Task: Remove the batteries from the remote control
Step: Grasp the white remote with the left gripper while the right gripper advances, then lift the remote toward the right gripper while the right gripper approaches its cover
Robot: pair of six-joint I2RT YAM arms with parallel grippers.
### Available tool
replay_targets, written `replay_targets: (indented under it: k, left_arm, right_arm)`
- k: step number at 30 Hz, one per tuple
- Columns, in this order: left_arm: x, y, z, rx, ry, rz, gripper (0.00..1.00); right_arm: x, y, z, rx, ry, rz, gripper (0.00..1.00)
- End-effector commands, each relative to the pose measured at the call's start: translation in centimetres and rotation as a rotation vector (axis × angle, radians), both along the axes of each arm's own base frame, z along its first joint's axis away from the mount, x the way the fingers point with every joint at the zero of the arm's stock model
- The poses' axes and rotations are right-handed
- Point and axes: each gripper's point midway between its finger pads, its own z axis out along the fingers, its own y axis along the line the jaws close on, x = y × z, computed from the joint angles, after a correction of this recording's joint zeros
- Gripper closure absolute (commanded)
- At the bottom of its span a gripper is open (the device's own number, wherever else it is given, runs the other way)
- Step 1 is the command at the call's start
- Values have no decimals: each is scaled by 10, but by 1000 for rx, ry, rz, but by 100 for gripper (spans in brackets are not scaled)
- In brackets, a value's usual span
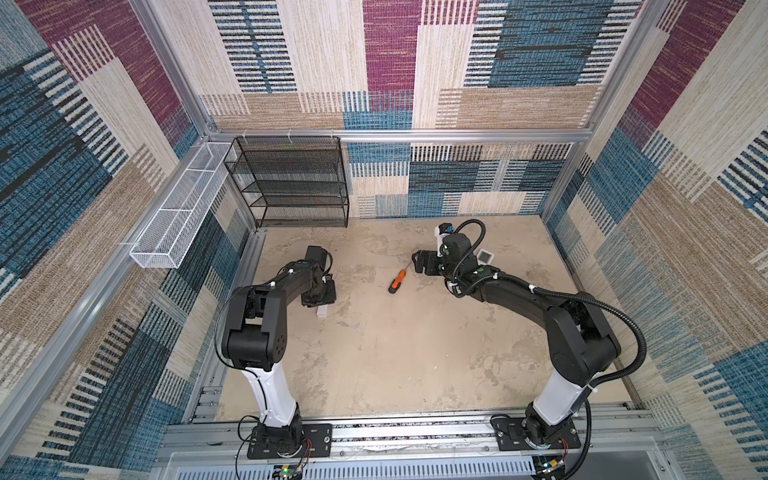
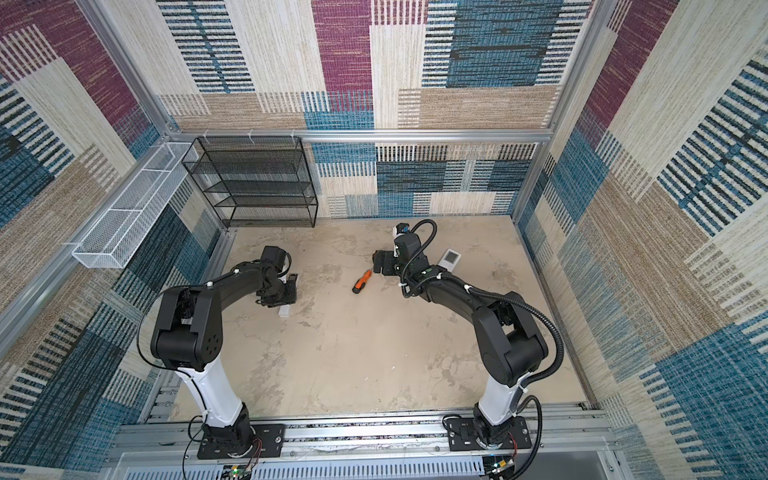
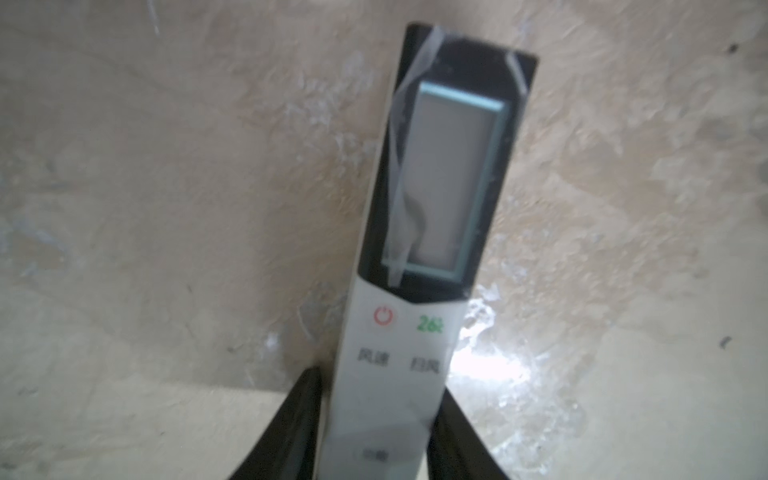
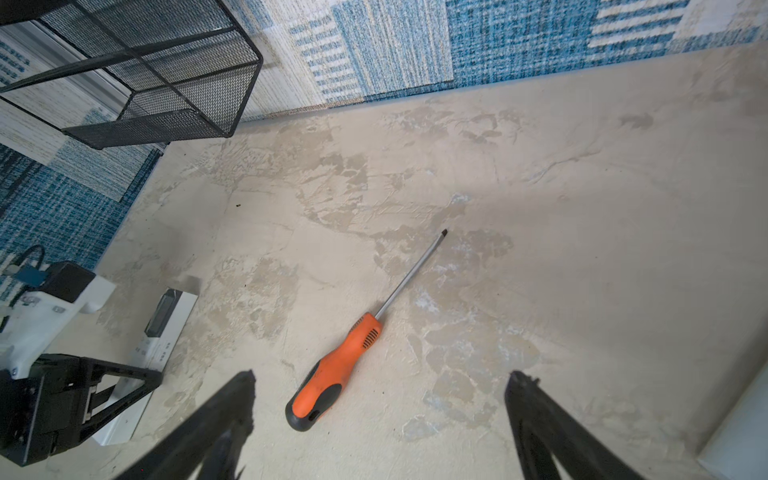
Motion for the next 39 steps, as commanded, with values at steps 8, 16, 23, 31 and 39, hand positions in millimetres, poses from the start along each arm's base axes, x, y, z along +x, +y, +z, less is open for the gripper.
replay_targets:
  k: [8,16,23,31,39]
  left_arm:
    - [-21,-14,6,-82,-8,25,83]
    - [-41,-60,56,-251,-187,-104,91]
    - [-71,-167,85,-519,-274,-334,99]
    - [-101,-294,103,-656,-296,-649,100]
    - [-95,-353,82,-767,-265,-693,100]
  right_arm:
    - [-8,-1,16,70,-20,-10,8]
    - [-18,-5,39,111,-58,-4,11]
    - [-26,-21,58,170,-42,69,23]
    - [-27,-71,36,258,61,101,58]
    - [-11,-81,-6,335,189,139,89]
